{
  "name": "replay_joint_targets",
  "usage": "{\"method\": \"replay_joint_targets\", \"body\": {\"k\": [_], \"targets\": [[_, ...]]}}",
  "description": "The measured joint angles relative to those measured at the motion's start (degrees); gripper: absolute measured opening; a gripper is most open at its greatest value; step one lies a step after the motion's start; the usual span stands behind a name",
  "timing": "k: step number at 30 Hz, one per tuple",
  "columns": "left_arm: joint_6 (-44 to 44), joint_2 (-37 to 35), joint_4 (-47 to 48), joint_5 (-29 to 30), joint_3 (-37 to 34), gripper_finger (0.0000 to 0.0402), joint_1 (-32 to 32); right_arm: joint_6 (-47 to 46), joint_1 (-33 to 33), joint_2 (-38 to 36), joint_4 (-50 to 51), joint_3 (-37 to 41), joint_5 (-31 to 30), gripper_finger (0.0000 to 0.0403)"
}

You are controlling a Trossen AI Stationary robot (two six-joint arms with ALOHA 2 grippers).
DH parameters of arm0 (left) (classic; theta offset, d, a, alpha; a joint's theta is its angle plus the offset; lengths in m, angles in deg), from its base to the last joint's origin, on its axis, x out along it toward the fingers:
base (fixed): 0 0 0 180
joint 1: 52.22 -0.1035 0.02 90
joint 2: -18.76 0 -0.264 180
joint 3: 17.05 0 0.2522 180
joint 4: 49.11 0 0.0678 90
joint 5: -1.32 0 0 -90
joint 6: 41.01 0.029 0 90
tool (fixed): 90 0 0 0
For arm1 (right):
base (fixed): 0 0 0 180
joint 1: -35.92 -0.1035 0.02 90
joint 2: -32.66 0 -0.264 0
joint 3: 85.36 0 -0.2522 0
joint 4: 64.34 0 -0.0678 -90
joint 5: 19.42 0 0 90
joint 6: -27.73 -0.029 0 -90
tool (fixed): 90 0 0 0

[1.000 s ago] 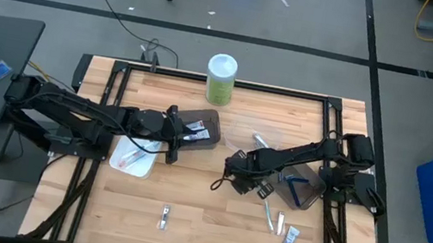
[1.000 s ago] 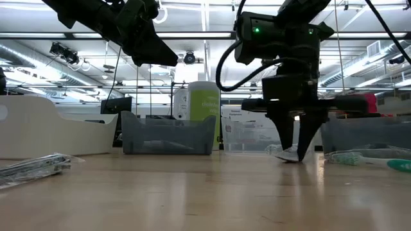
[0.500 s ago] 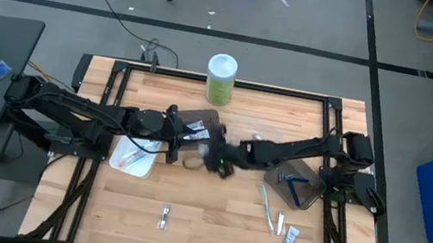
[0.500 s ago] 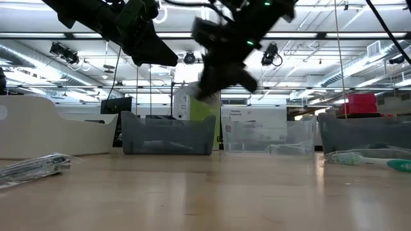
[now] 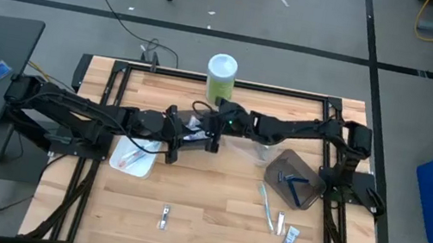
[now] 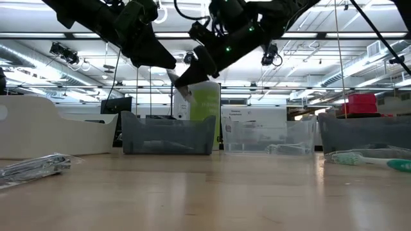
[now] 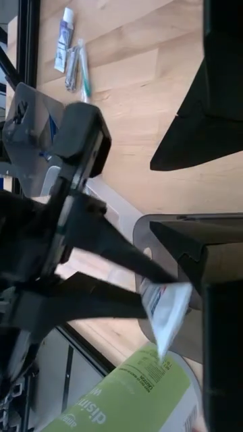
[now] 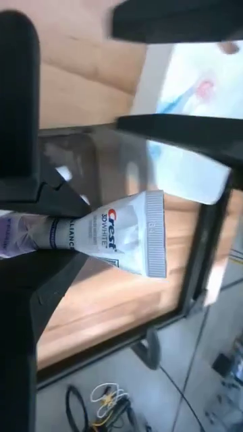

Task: Pick & Place Travel size toiletries
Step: Put the toothpaste into the left black bin, then put the nail cutter into the transparent bin

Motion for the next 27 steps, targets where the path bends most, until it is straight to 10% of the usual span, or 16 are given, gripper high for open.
{"method": "replay_joint_targets", "body": {"k": [18,27], "targets": [[0.24,0.01,0.24,-0.02,0.00,0.0140,0.00,-5.01,-7.55,-5.50,14.14,1.85,-12.06,0.0217],[-1.81,0.02,0.07,-0.46,0.00,0.0140,-0.02,-16.74,-12.95,-7.39,19.19,2.32,2.08,0.0240]]}}
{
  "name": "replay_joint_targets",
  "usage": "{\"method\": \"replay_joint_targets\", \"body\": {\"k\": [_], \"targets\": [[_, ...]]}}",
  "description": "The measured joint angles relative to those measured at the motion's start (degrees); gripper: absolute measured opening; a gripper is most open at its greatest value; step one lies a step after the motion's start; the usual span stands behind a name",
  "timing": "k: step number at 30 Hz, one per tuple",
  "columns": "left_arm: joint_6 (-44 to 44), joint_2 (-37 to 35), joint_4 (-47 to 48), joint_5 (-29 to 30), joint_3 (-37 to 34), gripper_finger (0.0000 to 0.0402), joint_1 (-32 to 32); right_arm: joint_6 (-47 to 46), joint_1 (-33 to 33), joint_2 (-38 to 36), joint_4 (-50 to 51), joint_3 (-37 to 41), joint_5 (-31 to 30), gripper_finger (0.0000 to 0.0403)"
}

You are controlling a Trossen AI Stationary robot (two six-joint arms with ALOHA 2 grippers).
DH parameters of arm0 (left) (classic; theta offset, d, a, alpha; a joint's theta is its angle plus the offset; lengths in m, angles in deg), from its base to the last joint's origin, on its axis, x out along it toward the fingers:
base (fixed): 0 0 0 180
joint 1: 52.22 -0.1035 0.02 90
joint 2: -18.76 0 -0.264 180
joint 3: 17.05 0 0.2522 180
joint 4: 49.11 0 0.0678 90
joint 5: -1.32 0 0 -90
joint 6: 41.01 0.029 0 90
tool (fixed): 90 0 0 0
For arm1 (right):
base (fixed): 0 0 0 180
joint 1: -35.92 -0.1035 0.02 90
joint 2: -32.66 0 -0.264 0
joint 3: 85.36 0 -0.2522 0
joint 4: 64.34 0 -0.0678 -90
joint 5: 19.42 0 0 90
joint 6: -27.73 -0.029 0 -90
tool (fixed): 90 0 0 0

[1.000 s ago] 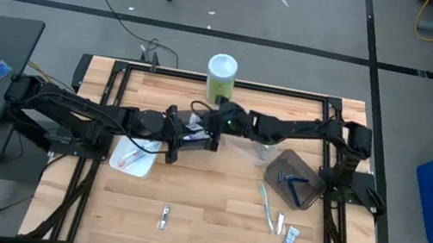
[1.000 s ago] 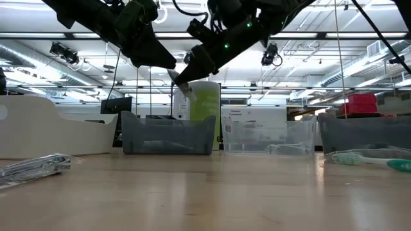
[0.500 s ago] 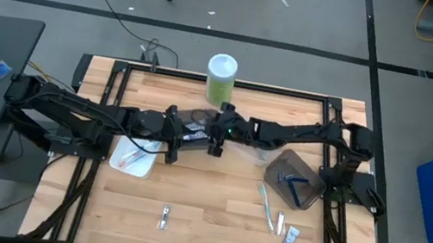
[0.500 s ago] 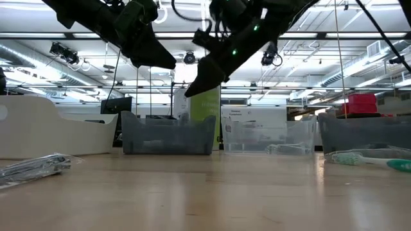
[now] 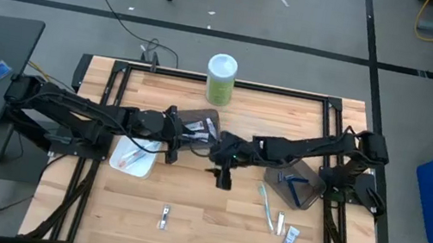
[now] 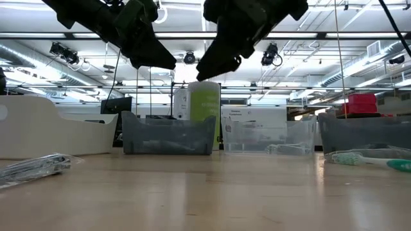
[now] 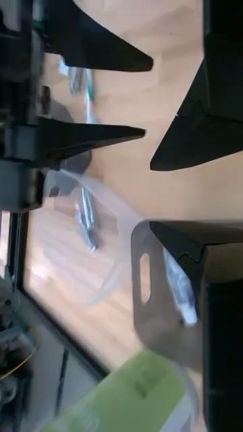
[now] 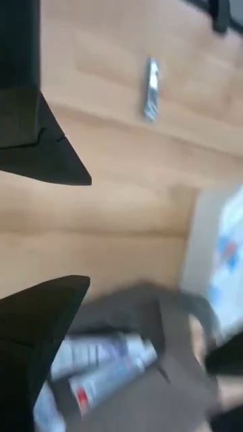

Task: Pick & Place Travel size toiletries
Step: Put the nail cutter into the transparent bin

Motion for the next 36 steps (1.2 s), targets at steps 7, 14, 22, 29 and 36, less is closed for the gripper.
{"method": "replay_joint_targets", "body": {"k": [7,14,22,29,36], "targets": [[-5.93,2.97,-0.83,-19.11,-0.04,0.0139,3.56,-6.34,-1.88,0.25,-1.97,2.18,3.23,0.0230],[-5.54,12.08,-10.95,-22.51,0.02,0.0139,15.31,-14.01,-2.68,0.25,-4.76,4.58,1.63,0.0213],[1.18,21.02,-7.06,-22.04,0.02,0.0139,26.52,-23.71,-2.91,0.25,-11.48,9.18,-3.82,0.0201],[9.06,27.64,-2.23,-12.45,0.04,0.0139,33.85,-27.71,-4.34,0.25,-12.32,11.47,-3.80,0.0195],[13.76,28.53,-1.70,-2.25,5.31,0.0139,36.94,-27.71,-5.57,0.25,-12.97,11.61,-3.80,0.0195]]}}
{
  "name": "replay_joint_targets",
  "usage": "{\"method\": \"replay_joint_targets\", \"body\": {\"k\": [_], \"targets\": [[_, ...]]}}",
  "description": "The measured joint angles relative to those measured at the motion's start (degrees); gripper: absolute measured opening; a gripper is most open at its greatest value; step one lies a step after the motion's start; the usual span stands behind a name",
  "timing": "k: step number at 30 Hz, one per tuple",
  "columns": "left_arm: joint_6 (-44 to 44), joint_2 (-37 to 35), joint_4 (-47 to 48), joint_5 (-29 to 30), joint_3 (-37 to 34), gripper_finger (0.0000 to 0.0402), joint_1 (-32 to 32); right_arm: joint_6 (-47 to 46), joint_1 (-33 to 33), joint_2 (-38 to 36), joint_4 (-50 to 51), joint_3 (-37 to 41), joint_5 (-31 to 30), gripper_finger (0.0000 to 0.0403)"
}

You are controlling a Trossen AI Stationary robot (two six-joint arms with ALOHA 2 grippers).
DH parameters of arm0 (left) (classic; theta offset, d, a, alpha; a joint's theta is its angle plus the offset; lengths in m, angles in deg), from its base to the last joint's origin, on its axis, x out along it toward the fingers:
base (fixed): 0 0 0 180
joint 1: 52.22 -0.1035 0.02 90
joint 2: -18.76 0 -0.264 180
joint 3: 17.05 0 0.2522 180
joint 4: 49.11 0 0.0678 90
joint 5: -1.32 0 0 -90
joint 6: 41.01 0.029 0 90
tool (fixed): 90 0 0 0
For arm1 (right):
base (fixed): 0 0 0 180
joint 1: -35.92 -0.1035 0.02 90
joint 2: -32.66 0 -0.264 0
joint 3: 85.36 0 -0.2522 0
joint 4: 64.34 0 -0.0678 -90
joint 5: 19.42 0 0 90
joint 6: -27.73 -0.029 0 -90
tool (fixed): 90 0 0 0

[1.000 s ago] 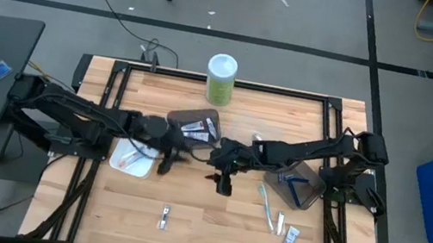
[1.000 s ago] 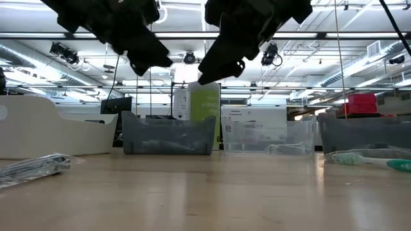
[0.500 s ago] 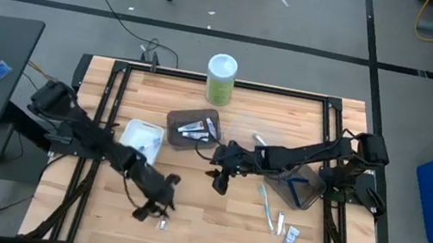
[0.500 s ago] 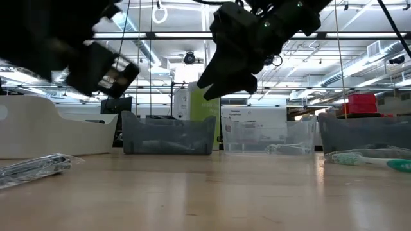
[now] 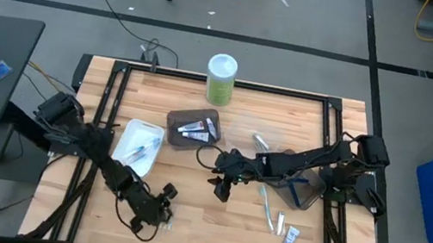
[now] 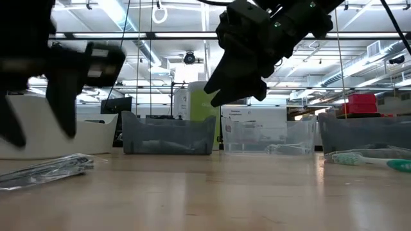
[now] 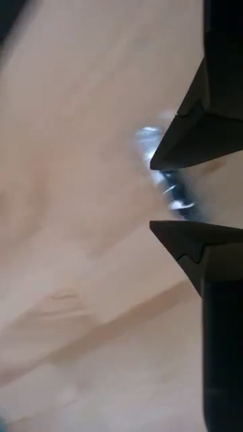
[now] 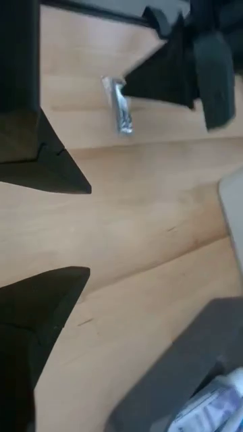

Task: Pick & Place Travel size toiletries
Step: Put the nail cutter into the transparent bin

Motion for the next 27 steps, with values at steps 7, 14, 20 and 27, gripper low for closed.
{"method": "replay_joint_targets", "body": {"k": [7,14,20,27], "targets": [[10.02,0.87,12.24,-0.05,9.38,0.0139,-0.93,1.95,-0.02,0.00,-3.03,0.00,0.00,0.0190],[18.79,6.16,24.62,-5.40,16.09,0.0139,-6.00,1.97,0.00,0.00,-2.95,0.00,-0.02,0.0187],[24.27,9.73,27.64,-10.23,18.60,0.0139,-7.90,1.97,-0.04,0.00,-2.80,0.02,-0.01,0.0189],[20.63,9.85,29.53,-10.92,18.51,0.0139,-8.10,1.97,-0.04,0.00,-2.81,0.02,0.00,0.0186]]}}
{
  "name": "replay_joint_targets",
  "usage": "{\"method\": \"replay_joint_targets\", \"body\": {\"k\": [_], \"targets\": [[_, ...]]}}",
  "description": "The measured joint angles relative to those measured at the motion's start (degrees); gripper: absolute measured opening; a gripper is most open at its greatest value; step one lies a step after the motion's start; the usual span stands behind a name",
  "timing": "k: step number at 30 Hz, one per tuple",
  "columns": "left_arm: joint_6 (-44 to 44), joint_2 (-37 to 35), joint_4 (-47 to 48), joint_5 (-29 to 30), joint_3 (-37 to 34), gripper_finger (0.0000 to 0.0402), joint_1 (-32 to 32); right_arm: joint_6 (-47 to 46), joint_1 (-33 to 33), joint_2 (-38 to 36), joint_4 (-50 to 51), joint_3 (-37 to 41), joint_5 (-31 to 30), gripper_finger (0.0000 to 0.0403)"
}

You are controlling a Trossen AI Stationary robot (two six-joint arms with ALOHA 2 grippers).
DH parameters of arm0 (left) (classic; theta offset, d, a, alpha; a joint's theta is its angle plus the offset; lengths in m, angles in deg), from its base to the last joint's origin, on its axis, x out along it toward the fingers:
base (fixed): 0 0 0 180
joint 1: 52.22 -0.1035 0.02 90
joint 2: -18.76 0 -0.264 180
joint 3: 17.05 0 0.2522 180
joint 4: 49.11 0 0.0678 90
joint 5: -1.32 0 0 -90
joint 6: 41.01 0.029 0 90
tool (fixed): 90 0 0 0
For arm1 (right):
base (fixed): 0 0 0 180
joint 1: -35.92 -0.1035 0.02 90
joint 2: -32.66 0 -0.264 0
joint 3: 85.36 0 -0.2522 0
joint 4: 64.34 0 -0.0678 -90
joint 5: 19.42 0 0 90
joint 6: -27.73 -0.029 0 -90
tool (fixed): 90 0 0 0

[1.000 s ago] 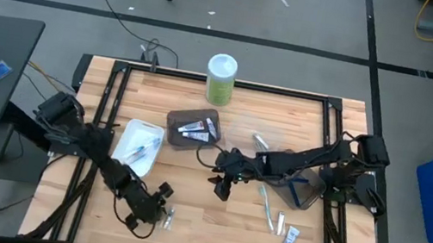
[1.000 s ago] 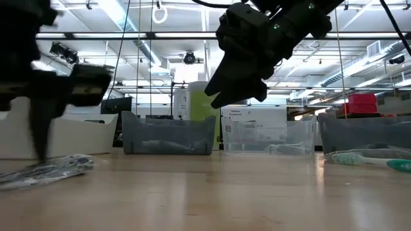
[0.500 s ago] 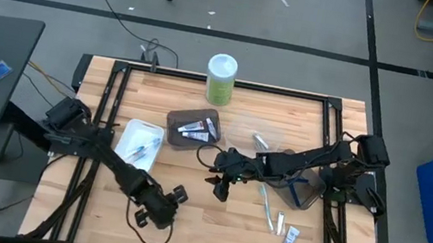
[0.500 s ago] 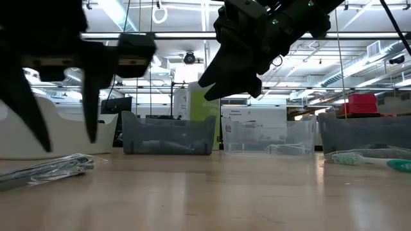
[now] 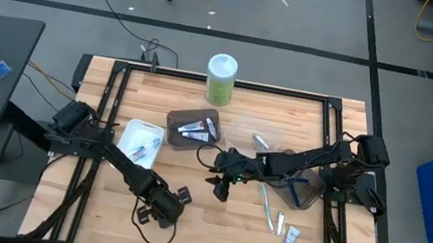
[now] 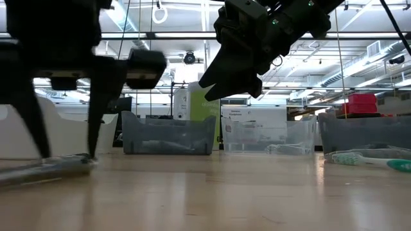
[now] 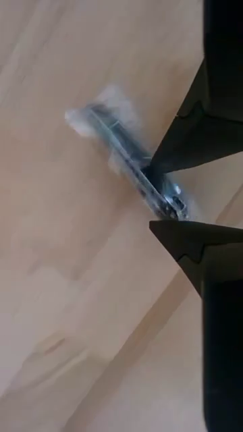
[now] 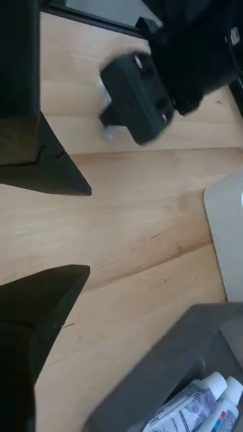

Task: Pick & Place Travel size toiletries
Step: Put the nail cutter into the transparent bin

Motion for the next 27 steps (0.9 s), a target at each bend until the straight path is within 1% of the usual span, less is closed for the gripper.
{"method": "replay_joint_targets", "body": {"k": [3,6,9,14,17,20,22,27], "targets": [[-2.72,0.21,3.04,-0.40,-0.20,0.0139,0.00,0.00,0.00,0.00,0.00,0.00,0.00,0.0186],[-5.41,-0.25,3.42,1.75,-0.18,0.0139,0.01,0.02,0.00,0.00,0.00,0.00,0.00,0.0184],[-4.72,-0.06,4.29,2.94,1.02,0.0139,0.07,0.02,0.00,0.00,0.00,0.00,-0.02,0.0183],[-4.42,0.03,4.83,2.34,1.56,0.0136,-0.11,0.02,0.00,0.00,0.00,0.00,0.00,0.0182],[-7.04,0.22,6.84,2.19,1.77,0.0114,-0.11,0.02,0.00,0.00,0.00,0.00,0.00,0.0181],[-8.11,0.22,7.83,1.83,1.79,0.0080,-0.23,0.15,0.00,0.00,0.00,0.00,0.00,0.0181],[-9.30,0.20,7.17,1.99,1.81,0.0060,-0.44,2.01,0.00,0.00,-0.02,0.00,-0.02,0.0181],[-16.76,0.14,6.06,9.65,1.75,0.0057,-1.99,11.26,-0.29,0.00,-0.22,0.00,-0.19,0.0180]]}}
